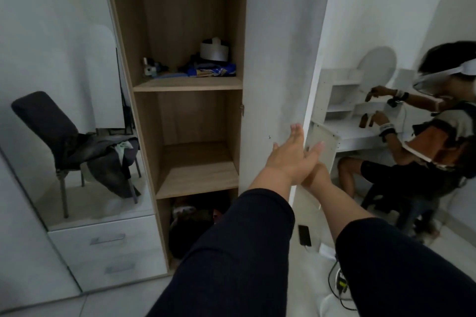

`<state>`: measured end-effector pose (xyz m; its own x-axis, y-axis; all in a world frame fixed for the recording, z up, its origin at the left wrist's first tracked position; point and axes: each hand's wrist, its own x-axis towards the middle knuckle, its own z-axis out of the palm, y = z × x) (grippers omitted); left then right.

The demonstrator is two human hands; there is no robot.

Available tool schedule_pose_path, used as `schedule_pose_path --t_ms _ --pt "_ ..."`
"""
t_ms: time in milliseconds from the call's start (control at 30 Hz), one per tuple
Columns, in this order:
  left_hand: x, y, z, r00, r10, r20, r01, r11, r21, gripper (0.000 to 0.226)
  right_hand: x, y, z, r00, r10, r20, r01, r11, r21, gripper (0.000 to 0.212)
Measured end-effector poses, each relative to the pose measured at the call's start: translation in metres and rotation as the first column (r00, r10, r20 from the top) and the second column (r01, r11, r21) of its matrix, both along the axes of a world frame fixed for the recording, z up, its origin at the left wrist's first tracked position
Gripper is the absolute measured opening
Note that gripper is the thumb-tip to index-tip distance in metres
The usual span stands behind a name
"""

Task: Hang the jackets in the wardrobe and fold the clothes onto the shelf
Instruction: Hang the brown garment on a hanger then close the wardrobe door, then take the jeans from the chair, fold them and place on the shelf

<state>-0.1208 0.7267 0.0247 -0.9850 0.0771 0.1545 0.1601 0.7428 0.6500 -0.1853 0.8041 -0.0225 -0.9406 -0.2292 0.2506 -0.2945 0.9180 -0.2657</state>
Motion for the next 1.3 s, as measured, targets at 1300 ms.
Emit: schedule_pose_path --t_ms 1300 --pt "0.312 -0.444 -0.076 0.282 0.955 0.088 -0.900 0.295 -0.320 0.036 0.218 -0.489 -0.022 0.422 0.896 0.140 -0.907 0.415 0.076 0.039"
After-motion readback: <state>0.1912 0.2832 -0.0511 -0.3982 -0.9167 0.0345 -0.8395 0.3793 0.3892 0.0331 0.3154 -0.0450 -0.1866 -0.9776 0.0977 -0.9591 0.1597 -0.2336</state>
